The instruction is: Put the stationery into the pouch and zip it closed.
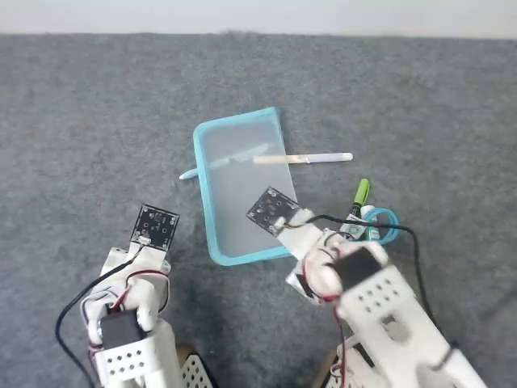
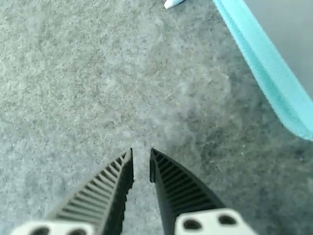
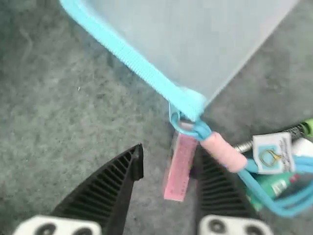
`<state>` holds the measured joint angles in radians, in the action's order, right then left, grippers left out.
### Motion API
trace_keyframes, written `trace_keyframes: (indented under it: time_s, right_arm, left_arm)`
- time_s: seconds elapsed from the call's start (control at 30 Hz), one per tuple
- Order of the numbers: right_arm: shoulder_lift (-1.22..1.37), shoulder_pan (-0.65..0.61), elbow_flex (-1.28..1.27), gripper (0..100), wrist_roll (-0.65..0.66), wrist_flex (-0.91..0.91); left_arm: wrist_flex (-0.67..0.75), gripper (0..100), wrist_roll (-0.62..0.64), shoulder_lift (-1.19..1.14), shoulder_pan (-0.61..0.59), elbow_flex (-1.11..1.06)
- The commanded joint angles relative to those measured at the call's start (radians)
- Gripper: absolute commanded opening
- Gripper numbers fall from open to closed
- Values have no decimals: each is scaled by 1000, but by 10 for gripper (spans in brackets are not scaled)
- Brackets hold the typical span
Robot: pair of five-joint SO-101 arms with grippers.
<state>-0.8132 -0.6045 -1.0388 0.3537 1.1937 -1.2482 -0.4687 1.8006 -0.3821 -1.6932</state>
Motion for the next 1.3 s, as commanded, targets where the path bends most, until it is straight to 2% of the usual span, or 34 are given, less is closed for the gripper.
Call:
trace_keyframes:
  time_s: [0.0, 0.23, 0.57, 0.7, 0.93, 1.13, 1.27]
  right_arm:
    - [128, -12, 35, 37, 12, -105]
    - [417, 44, 233, 99, -57, -173]
    - [812, 91, 641, 101, -69, -200]
    - [886, 124, 767, 102, -141, -180]
    - [725, 110, 646, 105, -71, -137]
    - [578, 108, 450, 202, -44, -188]
    - [601, 105, 404, 217, 0, -193]
  left_arm:
    - [0, 51, -14, 20, -5, 7]
    - [0, 51, -14, 20, -5, 7]
    - [0, 51, -14, 20, -5, 7]
    - [0, 51, -14, 20, -5, 7]
    - [0, 51, -14, 20, -5, 7]
    - [0, 51, -14, 20, -5, 7]
    - [0, 51, -14, 20, -5, 7]
